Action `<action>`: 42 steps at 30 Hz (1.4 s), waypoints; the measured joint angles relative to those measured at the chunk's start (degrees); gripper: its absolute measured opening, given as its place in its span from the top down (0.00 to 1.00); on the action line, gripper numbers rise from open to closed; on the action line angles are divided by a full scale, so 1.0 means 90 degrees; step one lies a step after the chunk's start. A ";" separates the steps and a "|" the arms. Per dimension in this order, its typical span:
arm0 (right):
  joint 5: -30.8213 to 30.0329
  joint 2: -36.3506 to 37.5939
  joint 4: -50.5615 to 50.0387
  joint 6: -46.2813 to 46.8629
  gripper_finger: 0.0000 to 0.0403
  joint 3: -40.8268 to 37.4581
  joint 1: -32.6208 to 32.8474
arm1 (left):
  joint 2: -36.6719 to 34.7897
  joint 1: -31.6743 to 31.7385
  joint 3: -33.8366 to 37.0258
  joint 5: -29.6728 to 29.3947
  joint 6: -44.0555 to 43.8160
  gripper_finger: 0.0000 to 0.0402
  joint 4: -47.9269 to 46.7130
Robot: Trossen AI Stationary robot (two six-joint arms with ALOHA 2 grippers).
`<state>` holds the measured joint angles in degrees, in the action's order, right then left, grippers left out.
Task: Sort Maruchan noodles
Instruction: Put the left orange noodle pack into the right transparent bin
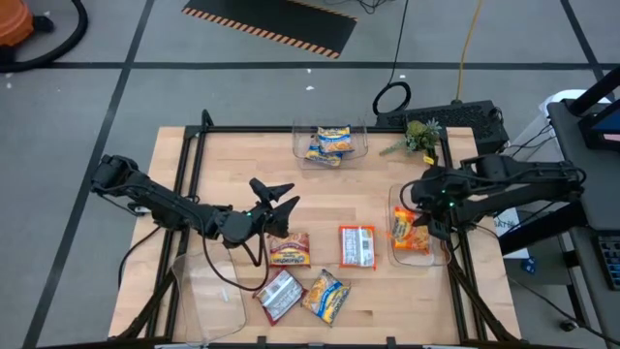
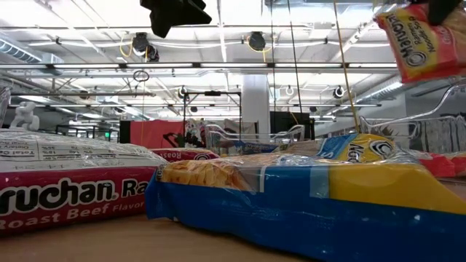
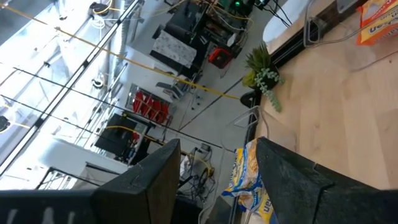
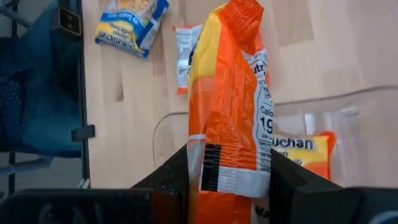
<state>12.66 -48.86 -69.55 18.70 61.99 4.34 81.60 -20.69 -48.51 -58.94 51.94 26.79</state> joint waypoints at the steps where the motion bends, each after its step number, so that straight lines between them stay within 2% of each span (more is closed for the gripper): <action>1: 0.0098 0.0019 0.0011 0.0031 0.72 -0.0087 -0.0002 | 0.0000 0.0000 0.0000 0.0000 0.0000 0.46 0.0000; 14: 0.0621 0.0109 0.0141 0.0039 0.72 -0.1492 -0.0117 | 0.0000 0.0000 0.0000 0.0000 0.0046 0.46 -0.0005; 19: 0.0617 0.0172 0.0381 0.0071 0.72 -0.1891 -0.0242 | 0.0000 0.0000 0.0000 -0.0002 0.0038 0.46 -0.0005; 32: -0.0103 0.0174 0.0568 0.0020 0.71 -0.2168 -0.0617 | 0.0001 0.0000 0.0000 0.0053 -0.0075 0.46 -0.0002; 36: -0.0418 0.0174 0.0563 0.0029 0.66 -0.2168 -0.0658 | 0.0002 0.0000 0.0000 0.0058 -0.0081 0.46 -0.0003; 42: -0.0986 0.0174 0.0553 0.0058 0.49 -0.2168 -0.0660 | 0.0002 0.0000 0.0000 0.0063 -0.0147 0.46 -0.0003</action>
<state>3.79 -47.29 -64.58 19.22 42.48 -1.60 81.62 -20.69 -48.51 -58.37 50.62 26.76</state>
